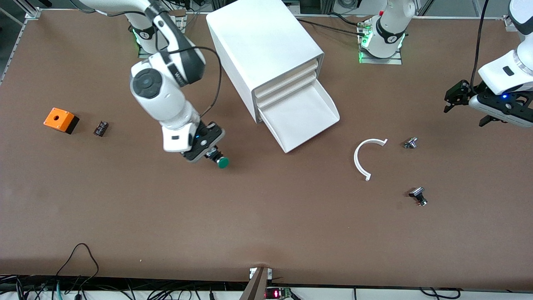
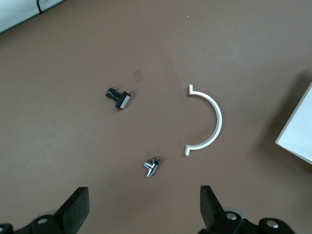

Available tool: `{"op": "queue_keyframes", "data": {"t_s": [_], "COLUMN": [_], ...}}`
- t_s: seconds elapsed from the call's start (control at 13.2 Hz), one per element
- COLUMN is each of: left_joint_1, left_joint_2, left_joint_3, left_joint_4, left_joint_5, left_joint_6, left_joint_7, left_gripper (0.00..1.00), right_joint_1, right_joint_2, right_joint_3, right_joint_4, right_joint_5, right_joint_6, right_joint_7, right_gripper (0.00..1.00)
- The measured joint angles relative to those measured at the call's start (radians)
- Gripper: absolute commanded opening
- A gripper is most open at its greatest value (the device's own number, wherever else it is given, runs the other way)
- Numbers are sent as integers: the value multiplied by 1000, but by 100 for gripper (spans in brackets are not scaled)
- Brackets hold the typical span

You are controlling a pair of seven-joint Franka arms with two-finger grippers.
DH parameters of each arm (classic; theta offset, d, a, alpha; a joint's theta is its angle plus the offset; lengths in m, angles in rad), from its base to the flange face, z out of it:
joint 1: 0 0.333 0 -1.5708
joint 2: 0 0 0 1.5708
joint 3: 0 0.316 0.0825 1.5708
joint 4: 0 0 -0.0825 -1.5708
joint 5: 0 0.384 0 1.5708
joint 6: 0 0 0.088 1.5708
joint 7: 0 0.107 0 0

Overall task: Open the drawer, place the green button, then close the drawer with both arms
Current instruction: 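Carry the green button with the right gripper into the open drawer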

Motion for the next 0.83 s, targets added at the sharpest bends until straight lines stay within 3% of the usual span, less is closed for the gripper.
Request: {"op": "queue_keyframes", "data": {"t_s": [0.15,0.45,0.83], "left_joint_1": [0,0,-4], "left_joint_2": [0,0,-1], "left_joint_3": [6,8,1], "left_joint_4": [2,27,66], "left_joint_5": [0,3,71], "left_joint_6": [23,6,-38], "left_joint_7": [-6,-49,-75], "left_gripper": [100,100,100], "right_joint_1": [18,130,291], "right_joint_2": [24,59,194], "right_joint_3": [59,75,73], "right_joint_4": [17,79,351], "right_joint_5": [-57,-93,-163], "right_joint_6": [0,-11,-190], "right_joint_7": [-41,-138,-179], "right_gripper": [16,16,16]}}
